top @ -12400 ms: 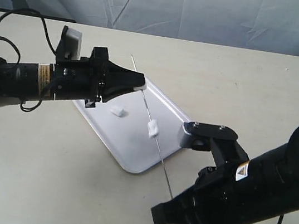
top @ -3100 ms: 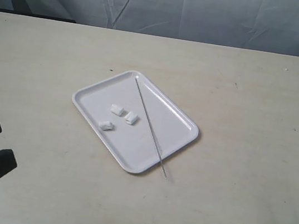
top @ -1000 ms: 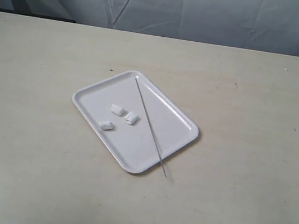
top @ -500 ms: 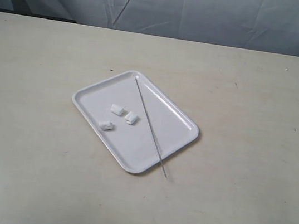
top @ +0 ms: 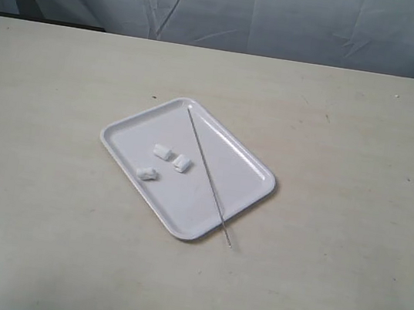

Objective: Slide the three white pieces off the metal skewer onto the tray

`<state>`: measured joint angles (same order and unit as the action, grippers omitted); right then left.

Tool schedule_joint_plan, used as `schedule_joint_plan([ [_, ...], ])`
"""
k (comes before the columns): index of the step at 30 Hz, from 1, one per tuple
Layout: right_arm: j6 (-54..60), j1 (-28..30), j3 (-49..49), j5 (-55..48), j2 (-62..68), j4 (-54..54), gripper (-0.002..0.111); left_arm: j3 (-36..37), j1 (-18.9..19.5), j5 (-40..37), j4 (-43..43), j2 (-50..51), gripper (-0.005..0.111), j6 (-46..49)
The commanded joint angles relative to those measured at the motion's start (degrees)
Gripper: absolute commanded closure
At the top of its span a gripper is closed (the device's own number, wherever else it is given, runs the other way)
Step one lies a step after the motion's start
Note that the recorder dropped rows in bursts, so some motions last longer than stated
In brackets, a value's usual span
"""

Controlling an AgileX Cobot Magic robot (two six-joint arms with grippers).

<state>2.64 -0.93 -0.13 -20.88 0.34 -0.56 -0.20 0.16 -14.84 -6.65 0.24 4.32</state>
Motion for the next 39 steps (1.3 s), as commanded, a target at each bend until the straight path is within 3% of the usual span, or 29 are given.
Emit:
schedule_joint_plan([
  [1,0.1,0.3,0.1,0.3,-0.3,0.0,0.107,0.2,0.2,1.0,3.2,-0.2,0.052,-3.6],
  [19,0.1,0.3,0.1,0.3,-0.3,0.0,0.107,0.2,0.2,1.1,2.8,-0.2,0.053,-2.3],
  [21,0.1,0.3,0.1,0.3,-0.3,0.0,0.107,0.2,0.2,1.4,2.5,-0.2,0.058,-2.3],
  [26,0.1,0.3,0.1,0.3,-0.3,-0.2,0.107,0.2,0.2,1.3,4.0,-0.2,0.108,-2.3],
  [39,0.2,0.3,0.1,0.3,-0.3,-0.1,0.107,0.2,0.2,0.3,4.8,-0.2,0.107,-2.3],
])
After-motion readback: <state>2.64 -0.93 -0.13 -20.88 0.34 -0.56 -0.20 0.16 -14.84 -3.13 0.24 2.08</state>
